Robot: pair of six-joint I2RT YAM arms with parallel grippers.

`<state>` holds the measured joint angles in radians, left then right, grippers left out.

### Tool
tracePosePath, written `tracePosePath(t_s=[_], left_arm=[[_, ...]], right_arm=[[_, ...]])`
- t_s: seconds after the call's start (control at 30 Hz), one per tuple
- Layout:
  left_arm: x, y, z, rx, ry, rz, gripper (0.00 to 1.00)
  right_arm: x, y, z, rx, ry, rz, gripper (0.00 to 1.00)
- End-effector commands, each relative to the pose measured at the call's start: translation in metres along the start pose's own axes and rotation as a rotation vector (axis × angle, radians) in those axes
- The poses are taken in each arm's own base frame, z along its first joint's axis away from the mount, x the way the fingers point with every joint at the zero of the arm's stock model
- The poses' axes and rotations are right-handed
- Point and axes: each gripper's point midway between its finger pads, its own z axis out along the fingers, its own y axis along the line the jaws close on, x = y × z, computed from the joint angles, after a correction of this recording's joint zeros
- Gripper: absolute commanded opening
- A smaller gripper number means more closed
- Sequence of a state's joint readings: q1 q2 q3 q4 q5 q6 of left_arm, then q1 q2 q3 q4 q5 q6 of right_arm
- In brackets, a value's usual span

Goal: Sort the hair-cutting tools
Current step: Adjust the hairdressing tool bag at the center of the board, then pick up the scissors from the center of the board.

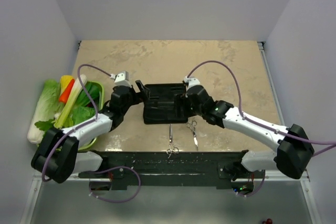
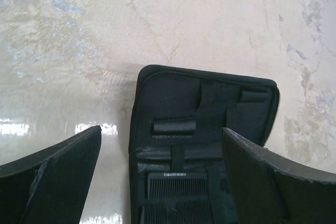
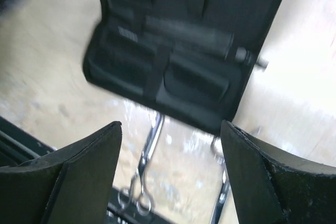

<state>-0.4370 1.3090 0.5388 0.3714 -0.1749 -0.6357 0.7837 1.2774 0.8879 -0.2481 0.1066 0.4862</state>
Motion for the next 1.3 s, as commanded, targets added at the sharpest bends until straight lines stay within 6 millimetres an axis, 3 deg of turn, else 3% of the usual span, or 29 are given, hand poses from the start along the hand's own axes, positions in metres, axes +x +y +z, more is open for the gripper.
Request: tracePosePath(t_s=[0.0, 0.2, 0.33, 0.6, 0.9, 1.27], left_arm=[[0.007, 0.010, -0.022, -0.056, -0.008, -0.026, 1.00], [0.021, 0.006, -0.032, -0.029, 0.046, -0.032, 1.00], [0.030, 0.011, -0.037, -0.030, 0.068, -0.034, 1.00], [0.026, 0.009, -0.048, 0.005, 0.045, -0.023, 1.00], [0.028, 0.009, -0.053, 0.018, 0.042, -0.014, 1.00], [0.028, 0.008, -0.054, 0.028, 0.041, -0.020, 0.99]], right_arm=[[0.046, 0.007, -0.003, 0.134, 0.083, 0.006, 0.78], [0.088, 0.034, 0.007, 0.176, 0.142, -0.003, 0.78], [0.117, 0.040, 0.016, 0.178, 0.181, 0.028, 0.76], [0.161, 0.065, 0.026, 0.174, 0.237, 0.018, 0.72], [0.183, 0.056, 0.025, 0.222, 0.273, 0.027, 0.54], [0.204, 0.036, 0.006, 0.283, 0.298, 0.016, 0.55]])
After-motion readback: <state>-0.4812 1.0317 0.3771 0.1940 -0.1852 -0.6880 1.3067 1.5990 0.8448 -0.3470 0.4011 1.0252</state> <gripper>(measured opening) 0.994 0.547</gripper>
